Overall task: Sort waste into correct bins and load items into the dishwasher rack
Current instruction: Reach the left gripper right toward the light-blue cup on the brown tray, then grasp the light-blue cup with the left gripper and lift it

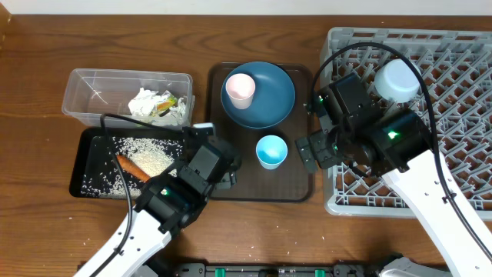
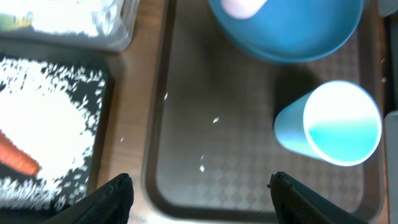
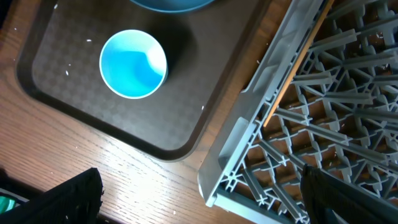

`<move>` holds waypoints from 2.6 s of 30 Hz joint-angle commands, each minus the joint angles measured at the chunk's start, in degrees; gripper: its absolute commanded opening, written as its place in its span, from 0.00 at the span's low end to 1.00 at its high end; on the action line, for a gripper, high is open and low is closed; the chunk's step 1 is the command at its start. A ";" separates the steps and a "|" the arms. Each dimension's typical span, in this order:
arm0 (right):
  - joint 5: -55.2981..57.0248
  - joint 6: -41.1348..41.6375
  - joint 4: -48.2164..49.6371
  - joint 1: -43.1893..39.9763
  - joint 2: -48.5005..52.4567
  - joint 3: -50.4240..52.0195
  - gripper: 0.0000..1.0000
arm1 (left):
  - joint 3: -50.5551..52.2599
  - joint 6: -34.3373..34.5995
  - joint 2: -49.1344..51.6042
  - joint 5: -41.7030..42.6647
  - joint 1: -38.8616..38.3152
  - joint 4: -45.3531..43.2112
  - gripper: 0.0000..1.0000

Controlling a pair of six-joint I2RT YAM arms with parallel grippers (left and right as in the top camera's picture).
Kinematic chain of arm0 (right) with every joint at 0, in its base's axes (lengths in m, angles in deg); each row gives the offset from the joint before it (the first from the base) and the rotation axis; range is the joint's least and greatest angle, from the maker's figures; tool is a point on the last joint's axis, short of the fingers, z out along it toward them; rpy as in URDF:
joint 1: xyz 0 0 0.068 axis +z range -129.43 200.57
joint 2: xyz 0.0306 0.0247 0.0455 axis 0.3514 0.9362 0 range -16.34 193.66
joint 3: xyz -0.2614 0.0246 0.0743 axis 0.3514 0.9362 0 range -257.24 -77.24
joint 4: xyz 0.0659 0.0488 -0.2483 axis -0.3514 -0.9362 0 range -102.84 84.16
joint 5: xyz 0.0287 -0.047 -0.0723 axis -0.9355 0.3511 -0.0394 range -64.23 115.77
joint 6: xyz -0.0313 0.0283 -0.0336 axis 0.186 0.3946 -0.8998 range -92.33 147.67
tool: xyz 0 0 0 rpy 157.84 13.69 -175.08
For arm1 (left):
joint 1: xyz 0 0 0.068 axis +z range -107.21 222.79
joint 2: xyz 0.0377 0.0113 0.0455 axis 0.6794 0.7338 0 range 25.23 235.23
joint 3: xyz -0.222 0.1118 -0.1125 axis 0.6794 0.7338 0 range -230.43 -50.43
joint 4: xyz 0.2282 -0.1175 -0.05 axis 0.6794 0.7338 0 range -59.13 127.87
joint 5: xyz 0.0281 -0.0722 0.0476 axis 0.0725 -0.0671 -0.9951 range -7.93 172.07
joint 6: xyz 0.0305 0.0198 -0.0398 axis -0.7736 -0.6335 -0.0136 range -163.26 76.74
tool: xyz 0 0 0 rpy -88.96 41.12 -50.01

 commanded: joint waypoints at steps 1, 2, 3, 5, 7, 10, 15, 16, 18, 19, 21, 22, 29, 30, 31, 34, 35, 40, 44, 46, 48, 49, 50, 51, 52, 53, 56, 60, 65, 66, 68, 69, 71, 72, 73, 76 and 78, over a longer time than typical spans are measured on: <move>0.59 0.87 -0.04 -0.55 -0.35 -0.44 0.99 | -1.31 -0.83 2.14 -1.86 0.20 -2.27 0.73; 0.59 0.87 -0.04 -0.55 -0.35 -0.44 0.99 | -1.31 -0.83 3.19 -1.86 0.22 -3.48 0.73; 0.59 0.87 -0.04 -0.55 -0.35 -0.44 0.99 | -1.31 -0.85 4.11 -1.88 0.22 -4.35 0.73; 0.59 0.87 -0.02 -0.55 -0.35 -0.44 0.99 | -1.31 -0.81 6.14 -1.79 0.22 -6.38 0.73; 0.59 0.87 -0.04 -0.55 -0.35 -0.44 0.99 | -1.31 -0.81 7.91 -0.39 0.22 -8.72 0.73; 0.59 0.87 -0.04 -0.55 -0.35 -0.44 0.99 | -1.31 -0.81 10.16 3.19 0.22 -12.70 0.72; 0.59 0.87 -0.04 -0.55 -0.35 -0.44 0.99 | -1.31 -0.63 14.84 8.46 0.20 -20.52 0.72; 0.59 0.87 -0.04 -0.55 -0.35 -0.44 0.99 | -1.31 -0.57 15.72 8.96 0.22 -21.94 0.72; 0.59 0.87 -0.02 -0.55 -0.35 -0.44 0.99 | -1.31 0.79 17.62 9.20 0.20 -24.30 0.72; 0.59 0.87 -0.02 -0.55 -0.35 -0.44 0.99 | -1.31 1.66 18.27 9.42 0.20 -24.68 0.72; 0.59 0.87 -0.04 -0.55 -0.35 -0.44 0.99 | -1.31 3.04 19.50 11.19 0.20 -25.09 0.72; 0.59 0.87 -0.02 -0.55 -0.35 -0.42 0.99 | -1.31 3.41 20.00 12.26 0.20 -25.16 0.72; 0.59 0.87 -0.04 -0.55 -0.35 -0.44 0.99 | -1.31 3.56 24.04 15.37 0.09 -24.81 0.70; 0.59 0.87 -0.04 -0.55 -0.35 -0.44 0.99 | -1.31 3.54 24.61 16.11 0.02 -24.83 0.69; 0.59 0.87 -0.04 -0.55 -0.35 -0.44 0.99 | -1.31 3.56 25.40 16.46 -0.09 -24.92 0.69; 0.59 0.87 -0.04 -0.55 -0.35 -0.44 0.99 | -1.31 3.56 27.39 16.44 -0.22 -25.22 0.68; 0.59 0.87 -0.04 -0.55 -0.35 -0.44 0.99 | -1.31 3.56 28.11 16.44 -0.22 -25.38 0.68; 0.59 0.87 -0.04 -0.55 -0.35 -0.44 0.99 | -1.31 3.52 29.27 16.41 -0.20 -25.46 0.49; 0.59 0.87 -0.02 -0.55 -0.35 -0.44 0.99 | -1.33 3.50 28.17 16.41 -0.15 -26.45 0.28; 0.59 0.87 -0.04 -0.55 -0.35 -0.44 0.99 | -1.33 3.50 26.73 16.11 -0.07 -26.47 0.25; 0.59 0.87 -0.04 -0.55 -0.35 -0.44 0.99 | -1.33 3.48 24.81 16.00 0.31 -26.43 0.15; 0.59 0.87 -0.02 -0.55 -0.35 -0.44 0.99 | -1.33 3.45 23.54 16.00 0.59 -26.23 0.09; 0.59 0.87 -0.02 -0.55 -0.35 -0.44 0.99 | -1.33 3.43 22.29 16.00 0.94 -25.81 0.06; 0.59 0.87 -0.04 -0.55 -0.35 -0.44 0.99 | -1.33 3.45 20.96 16.00 1.42 -25.29 0.06; 0.59 0.87 -0.02 -0.55 -0.35 -0.44 0.99 | -1.33 3.45 19.30 16.00 2.05 -24.52 0.06; 0.59 0.87 -0.04 -0.55 -0.35 -0.42 0.99 | -1.33 3.48 17.70 16.09 2.75 -23.87 0.06; 0.59 0.87 -0.04 -0.55 -0.35 -0.44 0.99 | -1.33 3.43 11.89 19.34 5.66 -21.64 0.06; 0.59 0.87 -0.02 -0.55 -0.35 -0.44 0.99 | -1.31 -0.28 4.57 32.24 11.69 -20.15 0.06; 0.59 0.87 -0.04 -0.55 -0.35 -0.44 0.99 | -1.31 -4.94 1.33 53.62 21.03 -19.78 0.06; 0.59 0.87 -0.04 -0.55 -0.35 -0.44 0.99 | -1.31 -6.12 1.53 57.57 22.69 -19.76 0.06; 0.59 0.87 -0.02 -0.55 -0.35 -0.42 0.99 | -1.27 -9.66 2.54 66.40 26.05 -19.76 0.06; 0.59 0.87 -0.04 -0.55 -0.35 -0.44 0.99 | -1.25 -11.30 3.37 70.93 27.71 -19.74 0.06; 0.59 0.87 -0.04 -0.55 -0.35 -0.44 0.99 | -1.25 -13.22 5.40 77.88 30.12 -19.78 0.06; 0.59 0.87 -0.02 -0.55 -0.35 -0.44 0.99 | -1.25 -13.60 6.86 80.85 31.26 -19.80 0.06; 0.59 0.87 -0.04 -0.55 -0.35 -0.44 0.99 | -1.25 -14.14 8.20 82.82 32.02 -19.82 0.06; 0.59 0.87 -0.04 -0.55 -0.35 -0.44 0.99 | -1.25 -19.82 13.42 86.97 32.96 -19.82 0.06; 0.59 0.87 -0.04 -0.55 -0.35 -0.44 0.99 | -1.25 -23.67 16.28 89.09 32.96 -20.33 0.06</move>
